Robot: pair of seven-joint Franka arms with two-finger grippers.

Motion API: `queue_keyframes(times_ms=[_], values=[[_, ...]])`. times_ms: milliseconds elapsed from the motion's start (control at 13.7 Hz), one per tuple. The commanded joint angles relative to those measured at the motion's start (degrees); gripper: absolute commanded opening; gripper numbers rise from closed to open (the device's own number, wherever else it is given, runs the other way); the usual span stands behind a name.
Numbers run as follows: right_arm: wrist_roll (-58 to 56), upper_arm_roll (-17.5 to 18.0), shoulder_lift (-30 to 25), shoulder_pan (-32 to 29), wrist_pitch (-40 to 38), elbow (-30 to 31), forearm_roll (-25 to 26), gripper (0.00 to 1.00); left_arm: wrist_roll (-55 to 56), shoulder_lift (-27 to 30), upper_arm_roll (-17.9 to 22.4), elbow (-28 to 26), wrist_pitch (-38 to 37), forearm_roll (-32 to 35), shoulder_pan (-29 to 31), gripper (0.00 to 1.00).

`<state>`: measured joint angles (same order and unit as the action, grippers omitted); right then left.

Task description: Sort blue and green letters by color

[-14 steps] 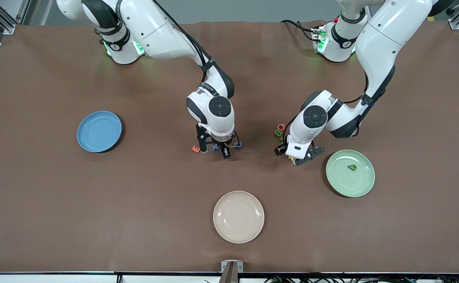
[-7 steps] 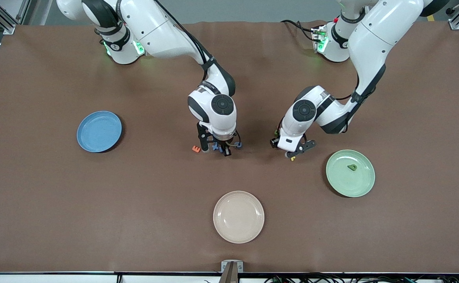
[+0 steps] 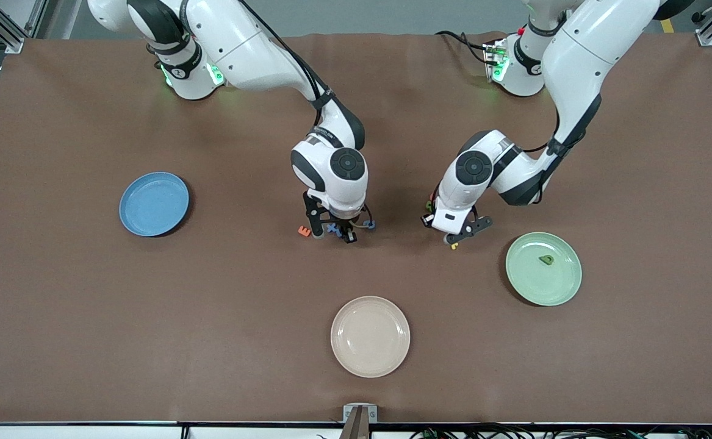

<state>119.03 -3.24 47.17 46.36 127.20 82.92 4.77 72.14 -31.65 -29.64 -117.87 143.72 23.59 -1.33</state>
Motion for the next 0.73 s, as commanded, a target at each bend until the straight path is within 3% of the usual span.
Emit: queue_keyframes(times_ms=[0, 220, 366, 659], values=[[-6.07, 1.57, -0.58, -3.45, -7.65, -4.87, 0.68, 0.0, -0.24, 5.01, 0.29, 1.67, -2.73, 1.02, 1.5, 0.0], [-18.35, 3.68, -5.76, -7.42, -11.86, -4.09, -0.55, 0.0, -9.96, 6.42, 0.2, 3.88, -7.4, 1.02, 7.46, 0.0], [-28.46, 3.6, -11.1, -9.69, -14.78, 0.37, -0.64, 0.0, -19.36, 6.07, 0.2, 3.44, -7.4, 1.02, 13.7, 0.01], [-50.42, 3.77, -30.34, -18.56, -8.57, 24.33, -2.56, 0.0, -32.4, 3.71, 0.29, 4.32, -6.62, 1.02, 22.5, 0.01]])
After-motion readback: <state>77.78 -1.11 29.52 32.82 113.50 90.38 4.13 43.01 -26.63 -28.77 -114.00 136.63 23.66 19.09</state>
